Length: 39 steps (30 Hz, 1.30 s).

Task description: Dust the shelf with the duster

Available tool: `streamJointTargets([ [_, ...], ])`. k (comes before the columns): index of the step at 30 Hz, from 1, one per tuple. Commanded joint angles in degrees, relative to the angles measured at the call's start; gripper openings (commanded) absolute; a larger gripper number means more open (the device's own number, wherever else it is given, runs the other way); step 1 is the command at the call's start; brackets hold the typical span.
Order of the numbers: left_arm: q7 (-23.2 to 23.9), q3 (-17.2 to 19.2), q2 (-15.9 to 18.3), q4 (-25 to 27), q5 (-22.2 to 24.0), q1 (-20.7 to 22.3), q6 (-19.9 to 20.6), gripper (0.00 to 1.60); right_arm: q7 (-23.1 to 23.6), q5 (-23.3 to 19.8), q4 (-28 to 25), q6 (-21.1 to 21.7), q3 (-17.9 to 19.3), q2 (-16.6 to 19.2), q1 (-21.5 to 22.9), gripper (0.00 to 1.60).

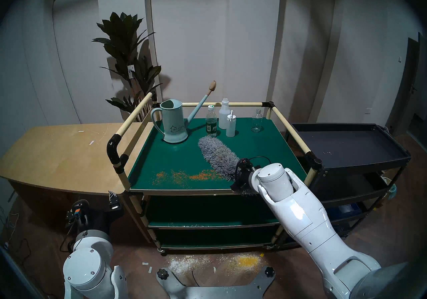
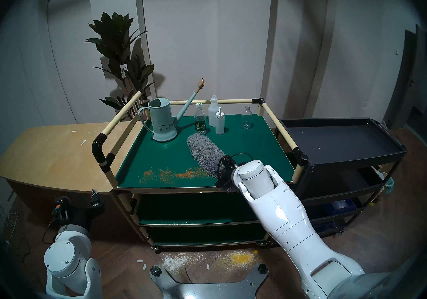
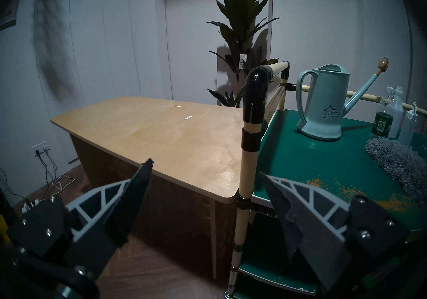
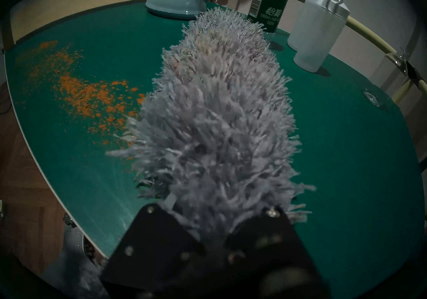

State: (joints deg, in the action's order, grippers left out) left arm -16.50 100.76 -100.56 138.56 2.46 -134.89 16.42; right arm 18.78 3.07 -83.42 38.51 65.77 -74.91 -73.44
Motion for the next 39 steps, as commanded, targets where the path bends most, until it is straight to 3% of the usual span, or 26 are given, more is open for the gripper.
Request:
streamJointTargets([
  [1,-0.7,0.1,-1.5,1.4,0.5,-2.2,-2.5,1.60,2.3,0.1,3.4,0.6,-5.1,-2.1,-2.0,0.00],
  [20,-4.9,0.6,-4.7,1.4,3.5,-8.3,-8.2,1.60,3.2,1.4,3.8,-0.8,-12.6,-3.3,-0.7,0.00],
  [39,-10.7,-1.9,-6.6,1.4,6.1,-17.0,-16.1,1.60,5.3,3.0,3.8,-2.8,-21.2,-2.6,1.5,0.00],
])
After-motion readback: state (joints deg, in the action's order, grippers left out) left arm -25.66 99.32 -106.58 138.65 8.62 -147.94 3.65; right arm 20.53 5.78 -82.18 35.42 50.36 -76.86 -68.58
